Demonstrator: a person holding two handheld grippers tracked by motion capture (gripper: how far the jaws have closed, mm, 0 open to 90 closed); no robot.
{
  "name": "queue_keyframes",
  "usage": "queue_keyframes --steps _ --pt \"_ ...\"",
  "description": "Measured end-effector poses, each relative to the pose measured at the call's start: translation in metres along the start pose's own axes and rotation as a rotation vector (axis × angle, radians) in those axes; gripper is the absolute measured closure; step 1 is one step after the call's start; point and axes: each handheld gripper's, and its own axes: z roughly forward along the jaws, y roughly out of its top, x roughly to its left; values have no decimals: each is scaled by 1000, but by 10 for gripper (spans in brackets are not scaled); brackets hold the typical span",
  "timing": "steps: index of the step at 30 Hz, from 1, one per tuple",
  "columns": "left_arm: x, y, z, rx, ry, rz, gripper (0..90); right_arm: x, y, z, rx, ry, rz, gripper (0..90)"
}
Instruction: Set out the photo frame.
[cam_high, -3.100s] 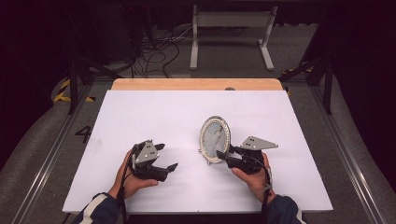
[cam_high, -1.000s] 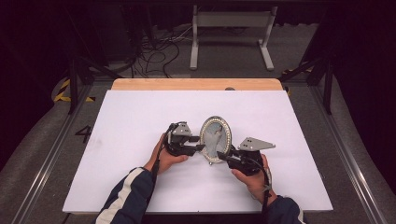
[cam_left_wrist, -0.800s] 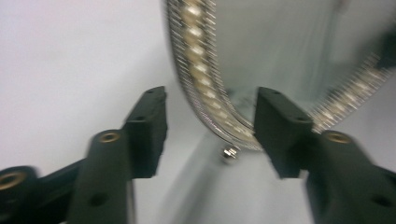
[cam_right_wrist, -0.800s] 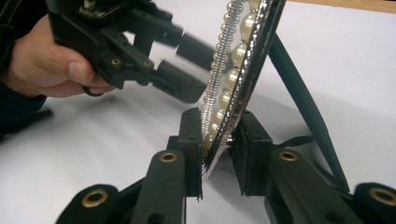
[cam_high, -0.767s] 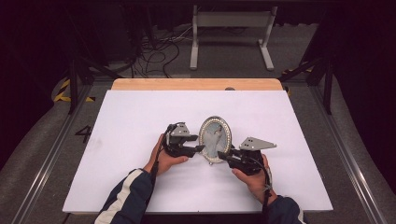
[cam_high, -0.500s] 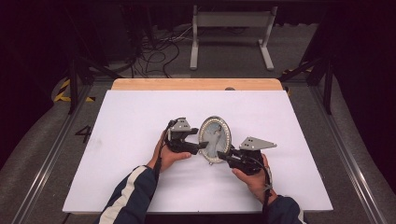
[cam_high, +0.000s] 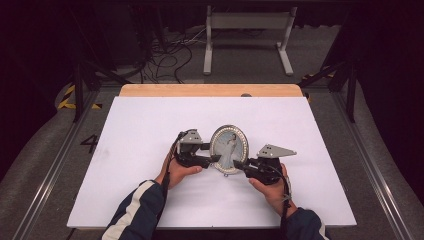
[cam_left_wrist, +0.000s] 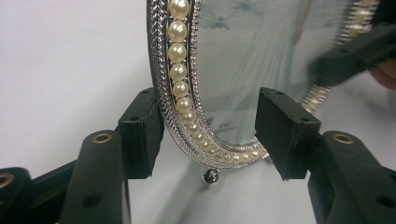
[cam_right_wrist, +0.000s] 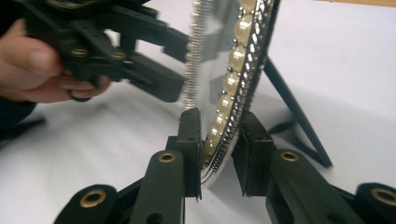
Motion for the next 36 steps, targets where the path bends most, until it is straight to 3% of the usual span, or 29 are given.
queue_keyframes --steps 6,10,12,15,18,20,22,25,28,32,36 --pt "-13 -6 -10 23 57 16 413 -2 2 5 -11 -18 4 728" --pt "-12 -8 -10 19 57 2 405 0 3 7 -13 -31 -6 712" --pt "-9 -8 -10 5 56 3 371 1 3 3 -8 -45 -10 591" --pt "-6 -6 -10 -16 62 13 337 0 4 -6 -14 -51 -22 599" --pt "-5 -4 -8 -32 69 7 314 1 8 -17 -37 -47 -35 678" --pt "-3 -3 -6 -47 50 6 313 4 10 -20 -44 -50 -51 703" --pt "-6 -2 -4 -39 53 19 379 6 10 -19 -45 -60 -69 764" --pt "-6 -3 -5 -22 82 21 446 9 9 -18 -56 -74 -84 777" --pt "-6 -4 -11 4 101 32 554 8 8 -16 -68 -86 -65 776" --pt "-14 -6 -16 39 147 74 586 6 8 -11 -80 -97 -54 770" --pt "-15 -10 -17 56 151 73 601 5 7 -7 -87 -95 -51 770"
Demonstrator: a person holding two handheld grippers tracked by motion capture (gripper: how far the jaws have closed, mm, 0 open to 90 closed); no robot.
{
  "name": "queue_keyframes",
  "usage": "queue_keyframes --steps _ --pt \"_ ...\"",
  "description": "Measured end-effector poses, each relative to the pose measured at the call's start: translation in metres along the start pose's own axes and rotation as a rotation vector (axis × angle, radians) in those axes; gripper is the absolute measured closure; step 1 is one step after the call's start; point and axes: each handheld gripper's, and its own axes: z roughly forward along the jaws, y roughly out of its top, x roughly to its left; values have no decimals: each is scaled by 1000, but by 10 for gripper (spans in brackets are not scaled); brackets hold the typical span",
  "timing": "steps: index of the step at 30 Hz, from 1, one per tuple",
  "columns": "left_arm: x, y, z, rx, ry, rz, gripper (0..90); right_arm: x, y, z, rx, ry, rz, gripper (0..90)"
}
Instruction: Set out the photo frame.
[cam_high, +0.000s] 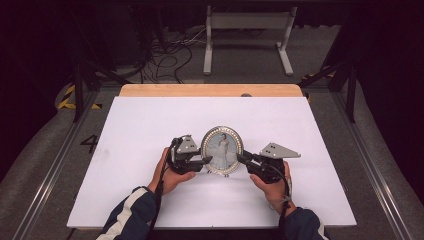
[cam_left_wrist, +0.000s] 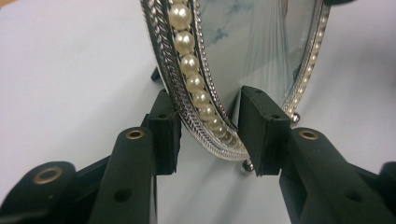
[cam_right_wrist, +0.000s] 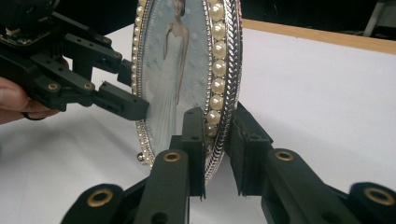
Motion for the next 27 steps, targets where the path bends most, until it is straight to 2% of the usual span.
queue_keyframes --steps 2,4,7,8,9,12,15,16,17,19,22,27 --pt "1 -2 0 3 -11 -21 601 2 1 1 0 -9 -11 767" --pt "0 -3 -1 8 -10 -24 604 3 2 2 -3 -17 -21 763" --pt "-3 -2 -3 28 2 -2 603 1 1 3 -4 -10 -11 761" --pt "-4 -2 -3 37 11 14 591 1 1 3 -5 -10 -8 761" --pt "-6 -2 -4 37 9 12 557 1 1 3 -6 -11 -10 760" --pt "-8 -1 -5 16 25 24 496 3 2 1 1 -25 -27 761" --pt "-6 0 -12 -35 28 19 490 2 3 -4 2 -24 -36 796" --pt "-6 0 -12 -35 28 19 513 2 3 -4 2 -24 -36 796" --pt "-5 0 -15 -58 30 13 513 2 3 -6 0 -29 -40 819" --pt "-3 -1 -17 -53 28 14 584 0 2 -8 5 -27 -38 851" --pt "-1 -3 -17 -46 27 18 672 -2 0 -7 9 -8 -15 849" --pt "0 -3 -17 -42 8 6 679 -2 0 -7 9 -12 -21 848"
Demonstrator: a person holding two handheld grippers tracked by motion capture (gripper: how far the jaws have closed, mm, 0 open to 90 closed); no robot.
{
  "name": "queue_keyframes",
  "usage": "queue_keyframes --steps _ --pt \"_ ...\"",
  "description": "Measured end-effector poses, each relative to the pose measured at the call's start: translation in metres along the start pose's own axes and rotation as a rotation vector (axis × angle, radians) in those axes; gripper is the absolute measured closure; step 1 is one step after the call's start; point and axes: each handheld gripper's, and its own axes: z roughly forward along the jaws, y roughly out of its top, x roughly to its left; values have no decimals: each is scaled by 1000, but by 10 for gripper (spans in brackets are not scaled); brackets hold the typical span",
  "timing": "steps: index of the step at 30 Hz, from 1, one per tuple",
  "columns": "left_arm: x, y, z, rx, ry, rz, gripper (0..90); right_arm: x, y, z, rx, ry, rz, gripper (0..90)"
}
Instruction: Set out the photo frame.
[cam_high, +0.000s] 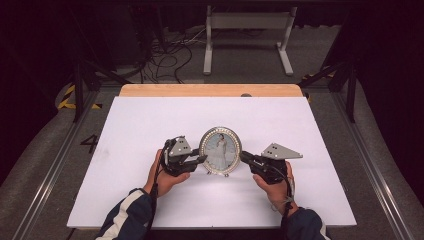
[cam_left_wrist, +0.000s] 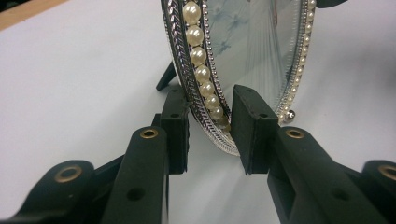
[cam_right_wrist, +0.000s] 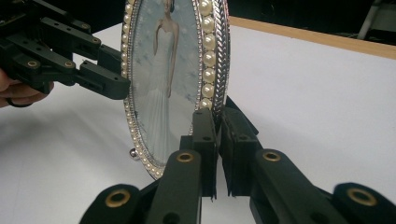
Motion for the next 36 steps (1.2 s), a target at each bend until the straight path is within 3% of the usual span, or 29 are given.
queue_keyframes --steps 3,9,11,20,36 --pt "-4 -1 5 22 -8 22 678 -3 1 0 -4 -12 -5 847" --pt "-8 2 10 7 -16 14 686 -14 -1 0 -19 -14 41 845" --pt "-6 0 10 6 -32 1 689 -13 -1 0 -19 -17 34 845" --pt "-6 0 10 3 -32 5 689 -11 0 0 -11 -23 14 843" --pt "-9 1 8 9 -7 29 679 -10 -1 -1 20 -31 -40 837"
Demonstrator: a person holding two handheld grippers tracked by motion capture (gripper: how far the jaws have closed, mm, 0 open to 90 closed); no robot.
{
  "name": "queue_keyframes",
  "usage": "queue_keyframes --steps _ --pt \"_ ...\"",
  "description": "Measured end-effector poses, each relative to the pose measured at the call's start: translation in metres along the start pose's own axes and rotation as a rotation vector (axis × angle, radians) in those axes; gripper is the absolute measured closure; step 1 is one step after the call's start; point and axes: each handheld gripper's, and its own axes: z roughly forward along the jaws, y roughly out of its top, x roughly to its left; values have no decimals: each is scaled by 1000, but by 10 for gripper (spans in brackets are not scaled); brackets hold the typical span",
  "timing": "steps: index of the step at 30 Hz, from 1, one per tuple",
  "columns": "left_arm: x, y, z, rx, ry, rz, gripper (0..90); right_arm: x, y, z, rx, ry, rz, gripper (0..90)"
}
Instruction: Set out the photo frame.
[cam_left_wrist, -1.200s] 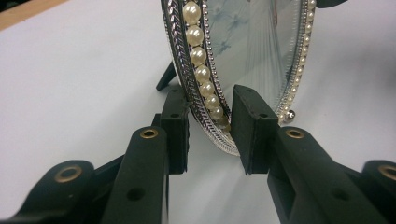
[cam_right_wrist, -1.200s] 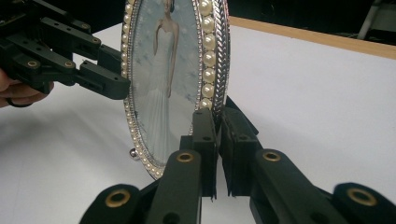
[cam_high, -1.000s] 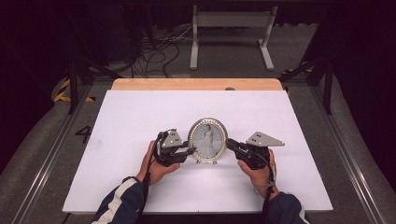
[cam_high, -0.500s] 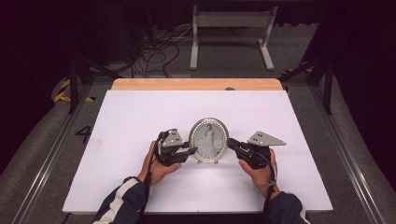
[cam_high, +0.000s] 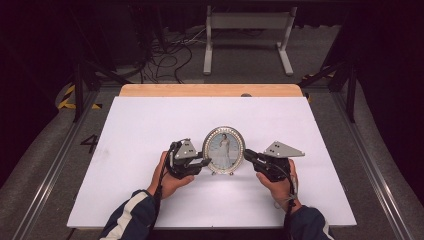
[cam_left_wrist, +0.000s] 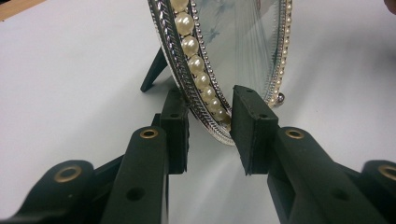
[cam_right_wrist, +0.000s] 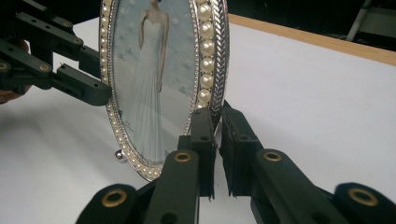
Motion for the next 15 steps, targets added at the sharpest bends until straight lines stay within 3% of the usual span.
queue_keyframes --steps 15 --pt "3 1 -7 -27 5 3 682 0 -2 2 16 10 -9 831"
